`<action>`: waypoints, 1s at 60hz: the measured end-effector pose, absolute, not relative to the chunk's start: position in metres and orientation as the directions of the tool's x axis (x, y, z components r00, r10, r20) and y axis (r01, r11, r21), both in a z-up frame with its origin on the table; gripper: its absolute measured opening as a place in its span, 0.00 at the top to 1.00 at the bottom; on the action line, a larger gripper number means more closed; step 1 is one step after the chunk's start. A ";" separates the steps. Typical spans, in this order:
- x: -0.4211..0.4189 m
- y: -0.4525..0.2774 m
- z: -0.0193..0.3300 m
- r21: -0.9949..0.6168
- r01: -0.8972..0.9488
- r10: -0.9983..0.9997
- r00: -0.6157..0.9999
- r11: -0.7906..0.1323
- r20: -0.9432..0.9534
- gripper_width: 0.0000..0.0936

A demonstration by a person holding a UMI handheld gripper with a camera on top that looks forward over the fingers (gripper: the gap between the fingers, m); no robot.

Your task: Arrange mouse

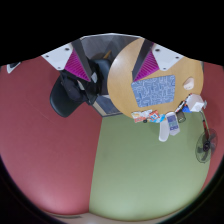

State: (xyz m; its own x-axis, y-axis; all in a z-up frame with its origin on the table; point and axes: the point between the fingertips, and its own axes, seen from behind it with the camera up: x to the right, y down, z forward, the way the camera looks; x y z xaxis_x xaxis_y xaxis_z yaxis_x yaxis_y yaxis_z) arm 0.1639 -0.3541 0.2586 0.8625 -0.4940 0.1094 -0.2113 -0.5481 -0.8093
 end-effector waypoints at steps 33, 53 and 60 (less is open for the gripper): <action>0.072 -0.346 0.145 -0.733 -0.173 -0.361 0.926 -0.658 0.106 0.11; -0.138 -0.260 0.064 -0.719 -0.064 -0.103 0.995 -0.693 0.010 0.11; -0.196 -0.203 0.044 -0.743 -0.075 -0.064 0.997 -0.665 -0.043 0.11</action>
